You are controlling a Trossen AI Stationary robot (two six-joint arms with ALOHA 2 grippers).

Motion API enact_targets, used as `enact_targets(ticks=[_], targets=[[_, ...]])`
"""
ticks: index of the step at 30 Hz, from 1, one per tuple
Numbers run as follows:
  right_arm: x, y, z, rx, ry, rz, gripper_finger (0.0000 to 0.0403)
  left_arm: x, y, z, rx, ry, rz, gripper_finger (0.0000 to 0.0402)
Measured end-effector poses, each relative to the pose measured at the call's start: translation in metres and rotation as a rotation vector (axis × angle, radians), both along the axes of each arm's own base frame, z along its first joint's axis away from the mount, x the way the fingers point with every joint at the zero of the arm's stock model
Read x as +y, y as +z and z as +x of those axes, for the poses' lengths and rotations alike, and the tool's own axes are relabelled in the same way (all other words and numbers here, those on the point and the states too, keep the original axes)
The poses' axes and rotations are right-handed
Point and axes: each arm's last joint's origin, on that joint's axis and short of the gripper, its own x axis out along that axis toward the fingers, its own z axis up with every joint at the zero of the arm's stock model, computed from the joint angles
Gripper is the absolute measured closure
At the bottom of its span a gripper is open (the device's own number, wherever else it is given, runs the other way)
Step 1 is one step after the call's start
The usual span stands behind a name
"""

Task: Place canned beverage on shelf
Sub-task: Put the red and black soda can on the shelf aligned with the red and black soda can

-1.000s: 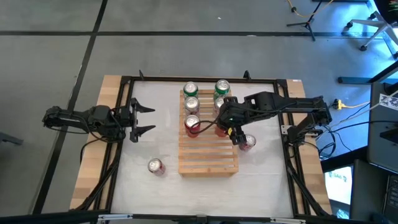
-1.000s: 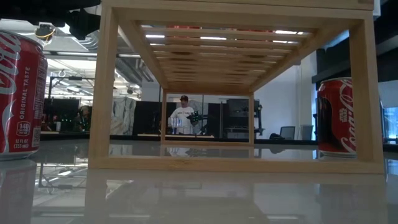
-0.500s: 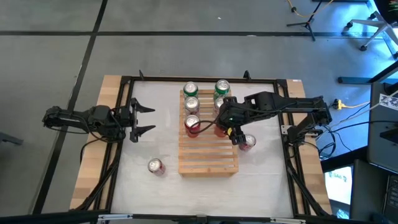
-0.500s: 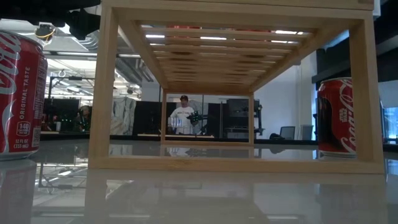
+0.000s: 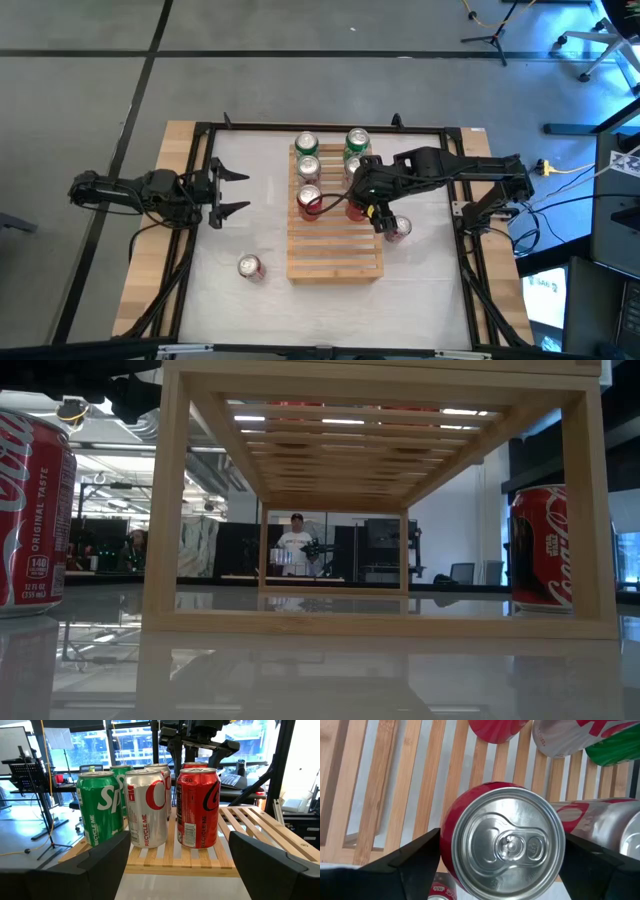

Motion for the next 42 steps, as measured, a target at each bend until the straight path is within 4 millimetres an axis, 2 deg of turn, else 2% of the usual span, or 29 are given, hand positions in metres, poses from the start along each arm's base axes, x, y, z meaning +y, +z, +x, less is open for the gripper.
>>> enact_targets(ticks=[24,33,42], targets=[[0.0003,-0.0001,-0.0002,0.003,0.007,0.009,0.0056,0.0,0.0,-0.0001,0.0,0.0,0.0,0.0072],[0.0002,-0.0003,0.0009,-0.004,0.003,0.0,0.0007,0.0,0.0,-0.0001,0.0,0.0,0.0,0.0072],[-0.0003,0.0005,0.0026,-0.025,-0.01,-0.02,0.0023,0.0,0.0,0.0,0.0,0.0,0.0,0.0072]])
